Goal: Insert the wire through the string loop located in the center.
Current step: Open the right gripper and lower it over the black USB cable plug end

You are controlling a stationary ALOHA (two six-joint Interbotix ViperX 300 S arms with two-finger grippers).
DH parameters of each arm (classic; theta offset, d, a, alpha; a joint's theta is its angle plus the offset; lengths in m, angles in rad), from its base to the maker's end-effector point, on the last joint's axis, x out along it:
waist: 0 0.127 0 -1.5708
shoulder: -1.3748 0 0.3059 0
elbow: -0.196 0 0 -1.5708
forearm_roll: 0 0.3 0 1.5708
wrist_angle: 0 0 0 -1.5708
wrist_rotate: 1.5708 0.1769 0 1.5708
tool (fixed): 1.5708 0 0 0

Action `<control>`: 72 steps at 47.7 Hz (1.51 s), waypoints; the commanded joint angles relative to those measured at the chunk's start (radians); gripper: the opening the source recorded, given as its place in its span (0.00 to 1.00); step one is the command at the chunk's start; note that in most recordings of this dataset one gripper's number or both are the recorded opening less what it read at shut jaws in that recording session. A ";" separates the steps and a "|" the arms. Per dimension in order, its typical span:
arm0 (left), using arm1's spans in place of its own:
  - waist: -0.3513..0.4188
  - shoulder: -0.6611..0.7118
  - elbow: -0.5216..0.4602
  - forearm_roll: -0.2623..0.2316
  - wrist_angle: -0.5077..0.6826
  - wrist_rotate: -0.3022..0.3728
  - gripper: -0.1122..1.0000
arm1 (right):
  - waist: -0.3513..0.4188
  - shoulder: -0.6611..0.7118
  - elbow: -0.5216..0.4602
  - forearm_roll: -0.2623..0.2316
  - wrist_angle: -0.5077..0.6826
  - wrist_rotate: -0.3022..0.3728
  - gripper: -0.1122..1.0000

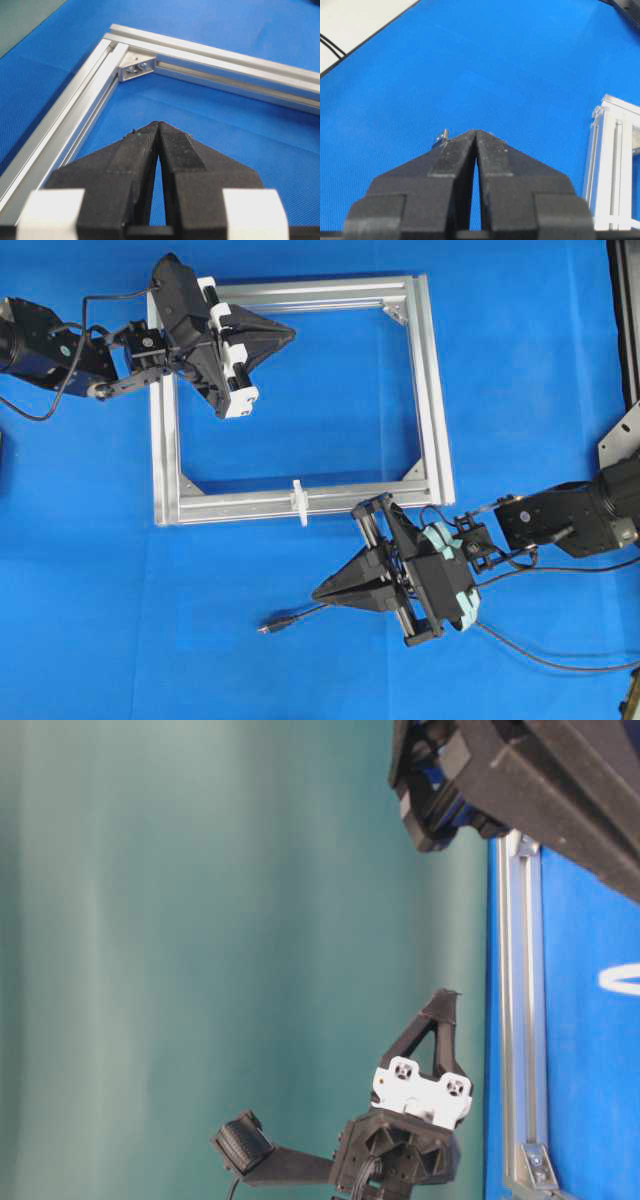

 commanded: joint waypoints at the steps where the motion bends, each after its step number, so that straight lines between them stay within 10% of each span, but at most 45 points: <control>1: -0.005 -0.035 -0.014 0.018 0.029 0.003 0.10 | 0.011 -0.052 -0.011 0.000 -0.005 -0.005 0.10; 27: -0.005 -0.035 -0.012 0.021 0.040 0.005 0.10 | 0.023 -0.077 -0.012 -0.002 0.061 0.054 0.08; 46: -0.005 -0.035 -0.012 0.021 0.040 0.005 0.10 | 0.029 -0.061 -0.046 0.003 0.121 0.057 0.90; 72: 0.005 -0.035 -0.011 0.021 0.040 0.006 0.10 | 0.044 0.072 -0.100 0.098 0.183 0.058 0.86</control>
